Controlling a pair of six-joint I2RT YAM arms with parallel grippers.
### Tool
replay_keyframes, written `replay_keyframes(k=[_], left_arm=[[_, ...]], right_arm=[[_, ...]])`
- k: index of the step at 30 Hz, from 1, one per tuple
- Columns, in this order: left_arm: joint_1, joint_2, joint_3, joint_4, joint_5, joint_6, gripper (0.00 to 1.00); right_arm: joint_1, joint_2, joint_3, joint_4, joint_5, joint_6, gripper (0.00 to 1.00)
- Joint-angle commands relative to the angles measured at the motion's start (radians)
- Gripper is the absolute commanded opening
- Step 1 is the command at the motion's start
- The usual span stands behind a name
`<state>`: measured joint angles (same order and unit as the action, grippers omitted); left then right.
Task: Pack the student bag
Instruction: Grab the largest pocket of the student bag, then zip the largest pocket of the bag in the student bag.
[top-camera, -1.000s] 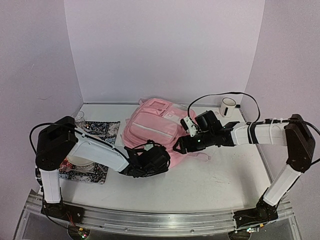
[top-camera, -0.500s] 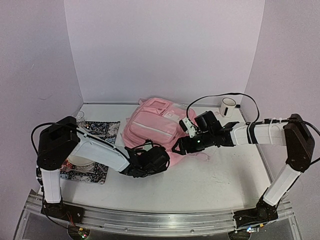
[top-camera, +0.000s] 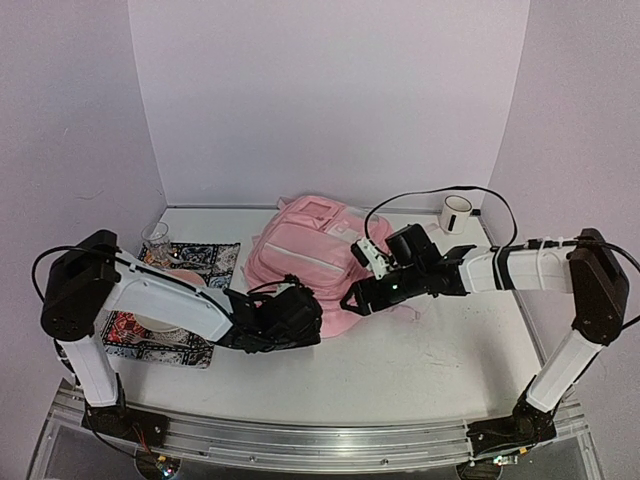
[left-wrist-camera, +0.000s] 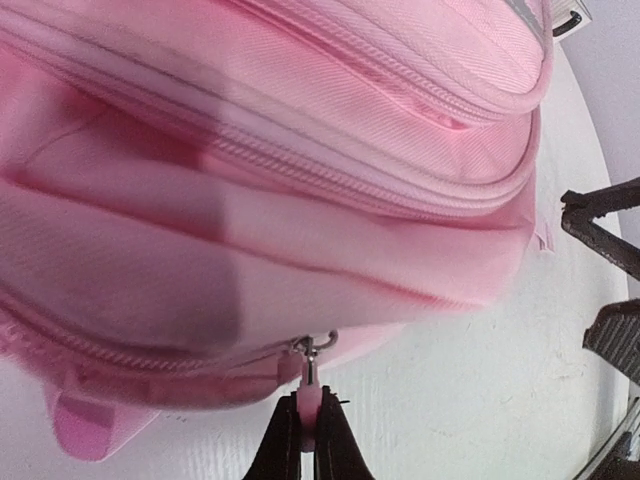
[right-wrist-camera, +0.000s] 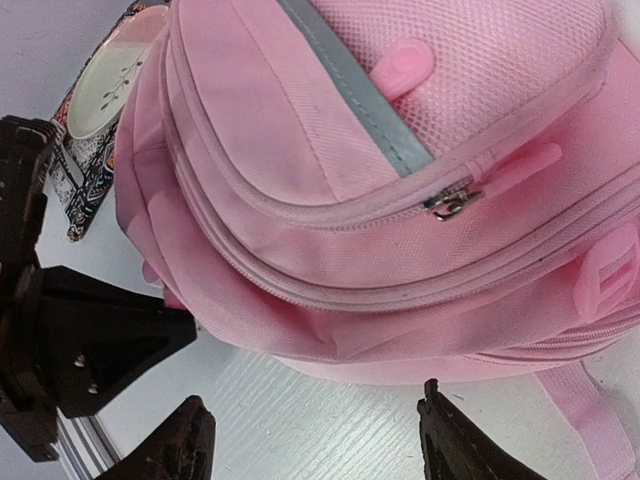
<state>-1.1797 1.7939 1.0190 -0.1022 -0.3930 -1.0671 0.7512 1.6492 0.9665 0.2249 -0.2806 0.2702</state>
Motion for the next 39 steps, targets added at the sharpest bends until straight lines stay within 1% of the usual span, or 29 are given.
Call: replay_keyframes(k=[1, 3, 9, 13, 17, 25, 26, 28, 29, 31, 32, 33, 35, 39], left_arm=[[-0.002, -0.112, -0.049, -0.128, 0.0, 0.057, 0.0], [-0.003, -0.139, -0.069, -0.159, -0.007, 0.069, 0.0], [0.004, -0.188, -0.106, -0.201, 0.002, 0.139, 0.0], [-0.009, -0.239, -0.103, -0.143, 0.078, 0.23, 0.0], [-0.016, -0.301, -0.107, -0.08, 0.159, 0.279, 0.0], [-0.018, -0.337, -0.117, -0.057, 0.195, 0.317, 0.0], [-0.018, -0.339, -0.119, -0.056, 0.197, 0.321, 0.0], [-0.018, -0.344, -0.123, -0.053, 0.195, 0.325, 0.0], [-0.018, -0.35, -0.126, -0.053, 0.188, 0.327, 0.0], [-0.018, -0.368, -0.138, -0.055, 0.163, 0.327, 0.0], [-0.017, -0.377, -0.145, -0.06, 0.145, 0.326, 0.0], [-0.014, -0.385, -0.151, -0.072, 0.121, 0.325, 0.0], [-0.001, -0.396, -0.159, -0.111, 0.086, 0.316, 0.0], [0.047, -0.418, -0.191, -0.162, 0.043, 0.31, 0.0]], right_arm=[[0.012, -0.058, -0.001, -0.004, -0.001, -0.083, 0.69], [0.022, -0.061, 0.002, -0.004, -0.002, -0.108, 0.69], [0.109, -0.057, 0.029, 0.006, 0.031, -0.284, 0.69], [0.155, -0.028, 0.054, 0.033, 0.052, -0.407, 0.68], [0.201, 0.026, 0.094, 0.046, 0.102, -0.492, 0.66], [0.22, 0.131, 0.162, 0.087, 0.197, -0.596, 0.62], [0.22, 0.148, 0.173, 0.087, 0.205, -0.607, 0.6], [0.221, 0.172, 0.185, 0.086, 0.215, -0.626, 0.52], [0.221, 0.18, 0.187, 0.082, 0.217, -0.632, 0.45], [0.22, 0.181, 0.175, 0.073, 0.224, -0.634, 0.22], [0.22, 0.172, 0.161, 0.07, 0.231, -0.634, 0.12], [0.22, 0.159, 0.142, 0.067, 0.242, -0.634, 0.05], [0.221, 0.114, 0.084, 0.065, 0.263, -0.638, 0.0], [0.216, -0.005, -0.032, 0.055, 0.281, -0.649, 0.0]])
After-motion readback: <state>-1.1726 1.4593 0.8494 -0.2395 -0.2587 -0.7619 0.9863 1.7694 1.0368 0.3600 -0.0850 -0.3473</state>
